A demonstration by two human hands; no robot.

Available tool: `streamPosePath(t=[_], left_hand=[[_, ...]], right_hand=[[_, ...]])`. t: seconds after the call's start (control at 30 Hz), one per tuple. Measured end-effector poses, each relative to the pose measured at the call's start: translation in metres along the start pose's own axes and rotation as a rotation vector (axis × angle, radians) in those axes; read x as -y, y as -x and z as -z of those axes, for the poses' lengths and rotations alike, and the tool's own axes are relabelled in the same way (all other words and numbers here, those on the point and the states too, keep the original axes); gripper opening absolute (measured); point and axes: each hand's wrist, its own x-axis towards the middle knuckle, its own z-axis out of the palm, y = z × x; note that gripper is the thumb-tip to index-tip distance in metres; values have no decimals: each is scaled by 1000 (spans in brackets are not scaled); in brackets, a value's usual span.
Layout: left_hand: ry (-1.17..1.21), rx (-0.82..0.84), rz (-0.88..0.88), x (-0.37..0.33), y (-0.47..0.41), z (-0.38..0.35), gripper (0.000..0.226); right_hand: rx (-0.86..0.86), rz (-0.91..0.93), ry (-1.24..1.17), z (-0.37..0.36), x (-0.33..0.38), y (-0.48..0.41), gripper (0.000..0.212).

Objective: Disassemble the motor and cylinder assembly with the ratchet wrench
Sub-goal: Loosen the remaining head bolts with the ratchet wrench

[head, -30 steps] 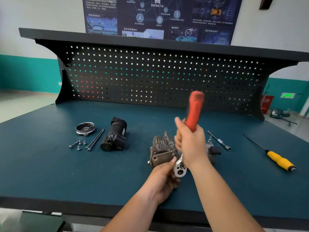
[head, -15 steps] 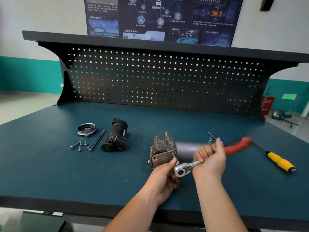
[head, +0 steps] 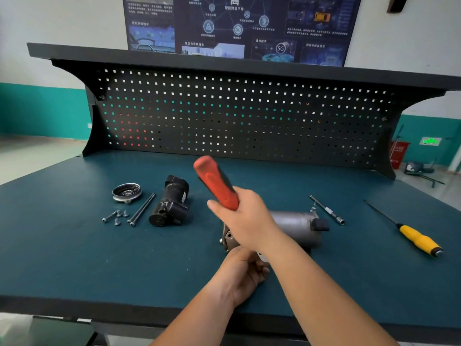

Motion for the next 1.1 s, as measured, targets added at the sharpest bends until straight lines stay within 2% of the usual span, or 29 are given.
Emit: streamPosePath(t=[0.07, 0.13, 0.23, 0.37, 0.47, 0.53, 0.57, 0.67, 0.73, 0.77, 0.83, 0.9, 0.93, 1.1], left_hand=[[0, 4, -14, 0, 0, 0, 17], [-1, 1, -28, 1, -1, -1, 26], [18, -26, -18, 0, -1, -3, 20], [58, -66, -27, 0, 1, -6, 15], [-29, -123, -107, 5, 5, -5, 35], [-244, -214, -262, 9, 10, 1, 48], [-385, -278, -413, 10, 12, 6, 45], [-707, -427, -964, -6, 18, 21, 6], [-976, -414, -1147, -24, 13, 26, 37], [-1136, -355, -1142, -34, 6, 28, 53], [-1482, -193, -964, -48, -7, 25, 77], [-1798, -87, -770, -54, -22, 24, 88], [-1890, -58, -716, -56, -28, 23, 86], [-1912, 24, -778, -69, -38, 18, 72]], right_hand=[[4, 13, 2, -1, -2, 0, 45], [-79, -23, -101, 5, -5, 1, 43], [-277, -136, -500, 20, -13, 4, 34], [-667, -250, -1023, 40, -30, 12, 38], [-824, -291, -1208, 45, -43, 22, 40], [-861, -298, -1242, 45, -49, 27, 41], [-866, -296, -1240, 45, -50, 28, 41], [-881, -299, -1236, 43, -49, 27, 42], [-888, -304, -1242, 44, -49, 26, 42], [-895, -310, -1246, 44, -49, 26, 42], [-920, -331, -1263, 44, -49, 27, 43], [-945, -353, -1296, 43, -49, 27, 44], [-955, -360, -1305, 43, -49, 27, 44], [-979, -360, -1278, 40, -48, 27, 44]])
